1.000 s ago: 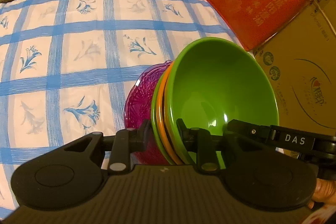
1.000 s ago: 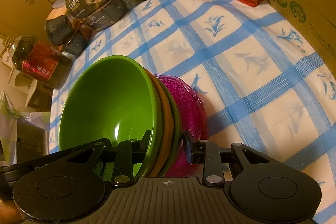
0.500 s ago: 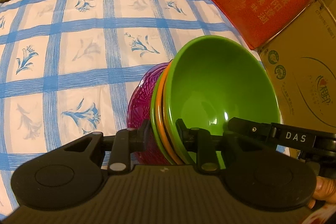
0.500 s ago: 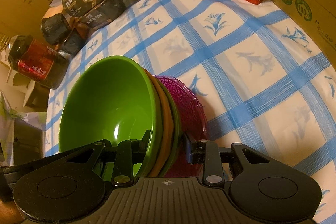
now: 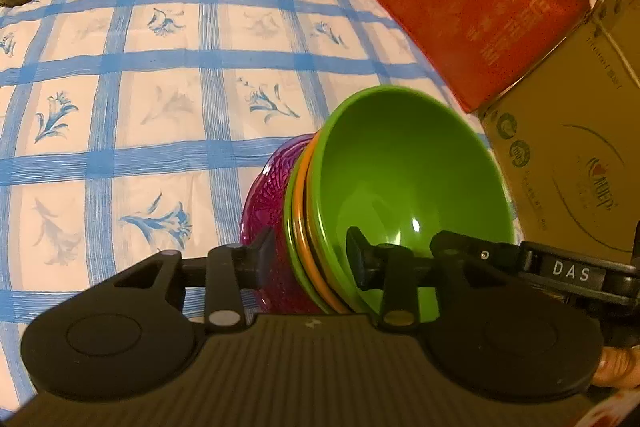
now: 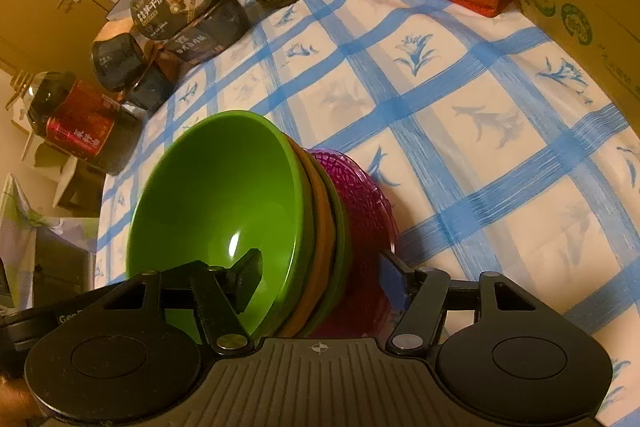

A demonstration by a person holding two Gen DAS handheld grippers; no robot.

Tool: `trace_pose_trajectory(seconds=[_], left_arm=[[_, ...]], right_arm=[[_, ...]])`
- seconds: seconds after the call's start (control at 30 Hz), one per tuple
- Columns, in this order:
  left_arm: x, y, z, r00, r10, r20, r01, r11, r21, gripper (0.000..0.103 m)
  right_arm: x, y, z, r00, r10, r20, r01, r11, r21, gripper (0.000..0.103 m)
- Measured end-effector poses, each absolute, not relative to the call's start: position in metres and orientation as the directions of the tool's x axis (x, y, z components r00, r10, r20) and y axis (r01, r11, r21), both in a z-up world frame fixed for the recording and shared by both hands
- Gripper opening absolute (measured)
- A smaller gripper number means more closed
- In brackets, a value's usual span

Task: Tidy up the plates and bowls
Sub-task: 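Open both tools and withdraw from the bowl stack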

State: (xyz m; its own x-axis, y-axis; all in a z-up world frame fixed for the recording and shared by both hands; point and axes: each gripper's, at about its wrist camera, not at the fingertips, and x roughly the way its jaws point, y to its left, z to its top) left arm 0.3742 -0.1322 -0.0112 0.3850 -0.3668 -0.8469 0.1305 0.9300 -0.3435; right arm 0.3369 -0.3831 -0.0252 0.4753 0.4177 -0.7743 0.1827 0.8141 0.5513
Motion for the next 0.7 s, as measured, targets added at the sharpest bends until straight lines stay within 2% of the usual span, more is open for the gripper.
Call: trace_pose_trajectory(seconds=[0.17, 0.37, 0.43, 0.7], left_arm=[[0.363, -0.126, 0.001, 0.421, -0.376, -0.826, 0.125, 0.925, -0.358, 0.044], [0.339, -0.116, 0.023, 0.493, -0.367, -0.789, 0.118, 0.926, -0.357, 0.062], [0.329, -0.112, 0.031, 0.523, -0.366, -0.77, 0.127, 0.927, -0.354, 0.071], [0.274, -0.097, 0.05, 0.62, -0.317, -0.718, 0.127, 0.943, -0.307, 0.091]], right_arm=[[0.325, -0.383, -0.011, 0.507, 0.418, -0.754, 0.165, 0.811, 0.561, 0.068], [0.303, -0.382, 0.006, 0.541, 0.418, -0.73, 0.143, 0.81, 0.569, 0.072], [0.294, -0.382, 0.012, 0.554, 0.417, -0.72, 0.133, 0.81, 0.571, 0.073], [0.254, -0.382, 0.027, 0.594, 0.401, -0.697, 0.121, 0.813, 0.57, 0.077]])
